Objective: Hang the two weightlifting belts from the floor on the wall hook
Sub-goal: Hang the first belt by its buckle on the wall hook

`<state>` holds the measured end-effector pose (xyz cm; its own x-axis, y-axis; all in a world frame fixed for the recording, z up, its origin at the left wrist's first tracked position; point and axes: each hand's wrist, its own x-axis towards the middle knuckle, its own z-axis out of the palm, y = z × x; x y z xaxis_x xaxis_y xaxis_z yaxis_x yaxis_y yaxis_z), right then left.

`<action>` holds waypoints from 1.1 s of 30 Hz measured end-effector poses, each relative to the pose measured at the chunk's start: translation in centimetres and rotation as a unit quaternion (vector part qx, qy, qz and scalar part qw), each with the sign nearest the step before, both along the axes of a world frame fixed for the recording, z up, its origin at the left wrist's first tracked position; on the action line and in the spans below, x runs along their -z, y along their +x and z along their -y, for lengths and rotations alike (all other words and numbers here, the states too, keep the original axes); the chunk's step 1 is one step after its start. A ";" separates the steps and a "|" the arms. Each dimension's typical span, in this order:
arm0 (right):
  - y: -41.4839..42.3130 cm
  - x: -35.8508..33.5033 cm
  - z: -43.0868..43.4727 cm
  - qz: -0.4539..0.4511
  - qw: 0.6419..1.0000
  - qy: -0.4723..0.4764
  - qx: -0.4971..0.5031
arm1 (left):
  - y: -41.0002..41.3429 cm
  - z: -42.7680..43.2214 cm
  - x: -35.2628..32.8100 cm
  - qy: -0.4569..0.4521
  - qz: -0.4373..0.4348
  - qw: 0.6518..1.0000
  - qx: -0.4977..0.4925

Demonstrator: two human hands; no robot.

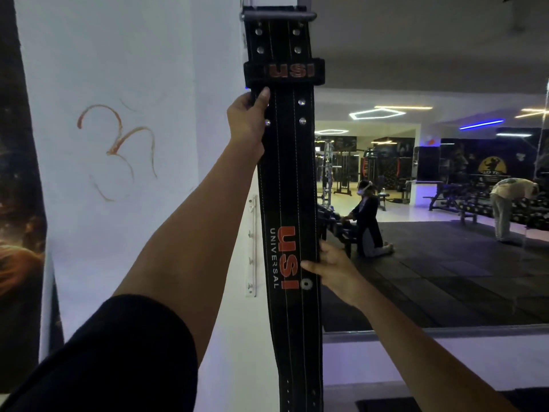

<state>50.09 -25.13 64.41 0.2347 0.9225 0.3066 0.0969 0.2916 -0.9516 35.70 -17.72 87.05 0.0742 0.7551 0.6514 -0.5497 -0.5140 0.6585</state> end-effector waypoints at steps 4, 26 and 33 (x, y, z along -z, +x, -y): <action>0.3 2.3 0.1 -0.003 0.999 -0.039 0.024 | 0.1 -0.3 0.7 -0.009 -0.002 1.000 0.014; -0.8 -3.7 -1.5 -0.137 0.988 0.074 0.022 | -0.3 -0.6 1.7 -0.011 -0.007 1.000 0.010; -1.8 0.4 0.4 -0.117 0.993 -0.016 0.022 | -0.4 -0.4 2.7 -0.011 -0.019 1.000 0.011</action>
<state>48.34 -25.53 64.06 0.3359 0.9183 0.2093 -0.1169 0.2612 -0.9582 35.29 -17.29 84.37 0.1149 0.7675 0.6307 -0.5357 -0.4868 0.6900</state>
